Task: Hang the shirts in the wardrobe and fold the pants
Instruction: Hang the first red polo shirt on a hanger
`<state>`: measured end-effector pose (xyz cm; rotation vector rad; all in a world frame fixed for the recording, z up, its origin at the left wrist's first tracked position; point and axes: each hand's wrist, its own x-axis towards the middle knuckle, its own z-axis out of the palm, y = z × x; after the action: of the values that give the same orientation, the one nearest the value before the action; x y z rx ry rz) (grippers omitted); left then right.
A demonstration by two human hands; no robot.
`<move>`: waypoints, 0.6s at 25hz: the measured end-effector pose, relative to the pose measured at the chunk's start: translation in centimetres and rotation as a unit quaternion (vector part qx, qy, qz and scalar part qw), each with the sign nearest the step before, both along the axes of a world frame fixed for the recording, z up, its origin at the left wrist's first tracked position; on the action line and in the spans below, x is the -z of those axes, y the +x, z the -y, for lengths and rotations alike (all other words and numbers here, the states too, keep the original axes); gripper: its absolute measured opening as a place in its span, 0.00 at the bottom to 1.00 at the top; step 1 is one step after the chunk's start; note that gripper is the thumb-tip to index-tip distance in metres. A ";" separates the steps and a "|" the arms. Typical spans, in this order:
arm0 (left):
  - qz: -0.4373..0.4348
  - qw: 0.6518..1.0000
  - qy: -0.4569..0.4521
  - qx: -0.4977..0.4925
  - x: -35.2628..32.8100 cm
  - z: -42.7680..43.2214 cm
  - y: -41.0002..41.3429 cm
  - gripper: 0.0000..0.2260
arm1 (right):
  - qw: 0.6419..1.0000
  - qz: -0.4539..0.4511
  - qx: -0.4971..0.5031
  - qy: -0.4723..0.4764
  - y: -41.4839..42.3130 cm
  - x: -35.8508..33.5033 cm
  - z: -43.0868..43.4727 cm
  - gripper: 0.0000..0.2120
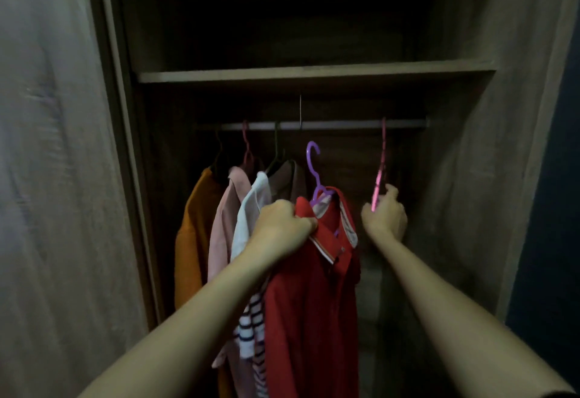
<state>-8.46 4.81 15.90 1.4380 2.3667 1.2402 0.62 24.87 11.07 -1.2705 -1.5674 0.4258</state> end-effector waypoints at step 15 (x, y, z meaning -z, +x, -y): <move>-0.036 0.994 0.019 -0.106 -5.2 -19.6 -1.6 0.16 | 0.986 0.092 -0.102 0.096 5.7 -0.3 -1.6 0.17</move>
<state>-10.10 24.45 21.12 1.2897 2.6148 1.3072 6.35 26.50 11.34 -1.0287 -1.8582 0.2836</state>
